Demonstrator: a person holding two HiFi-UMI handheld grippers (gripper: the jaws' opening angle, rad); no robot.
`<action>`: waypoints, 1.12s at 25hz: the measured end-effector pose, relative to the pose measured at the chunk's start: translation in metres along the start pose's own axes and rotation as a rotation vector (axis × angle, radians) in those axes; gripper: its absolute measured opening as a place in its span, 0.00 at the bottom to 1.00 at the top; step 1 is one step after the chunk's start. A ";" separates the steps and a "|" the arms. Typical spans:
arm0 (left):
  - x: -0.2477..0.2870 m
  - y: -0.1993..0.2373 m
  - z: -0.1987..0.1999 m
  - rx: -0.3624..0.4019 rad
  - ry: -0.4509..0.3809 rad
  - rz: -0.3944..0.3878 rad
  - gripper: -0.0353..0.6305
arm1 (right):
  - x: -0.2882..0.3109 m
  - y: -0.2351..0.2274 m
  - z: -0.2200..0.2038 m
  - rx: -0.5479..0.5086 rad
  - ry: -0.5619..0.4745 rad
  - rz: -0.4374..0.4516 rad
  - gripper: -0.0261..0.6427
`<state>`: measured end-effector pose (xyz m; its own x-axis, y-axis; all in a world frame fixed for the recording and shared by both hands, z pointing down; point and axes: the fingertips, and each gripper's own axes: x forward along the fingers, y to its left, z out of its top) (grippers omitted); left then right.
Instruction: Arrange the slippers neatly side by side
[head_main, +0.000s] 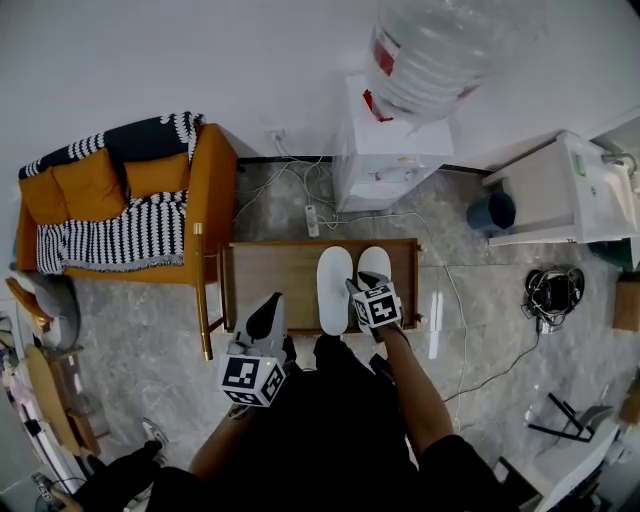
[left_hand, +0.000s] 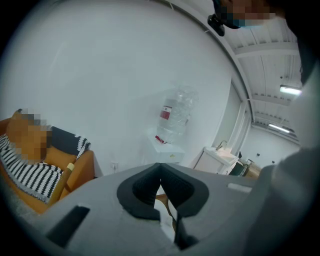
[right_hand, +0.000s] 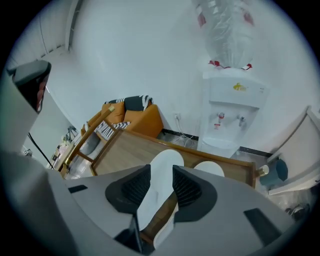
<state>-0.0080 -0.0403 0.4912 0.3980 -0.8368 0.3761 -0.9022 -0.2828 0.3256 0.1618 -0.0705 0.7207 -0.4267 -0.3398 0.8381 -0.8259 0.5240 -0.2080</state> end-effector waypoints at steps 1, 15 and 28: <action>-0.001 0.000 0.001 0.004 -0.003 -0.006 0.07 | -0.007 0.000 0.005 0.014 -0.024 -0.009 0.22; -0.020 0.006 0.022 0.040 -0.041 -0.085 0.07 | -0.117 0.020 0.054 0.191 -0.355 -0.143 0.14; -0.037 0.012 0.024 0.031 -0.062 -0.108 0.07 | -0.206 0.085 0.076 0.158 -0.582 -0.183 0.08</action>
<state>-0.0374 -0.0241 0.4608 0.4828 -0.8278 0.2856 -0.8598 -0.3862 0.3342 0.1515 -0.0149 0.4921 -0.3672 -0.8059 0.4644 -0.9300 0.3107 -0.1963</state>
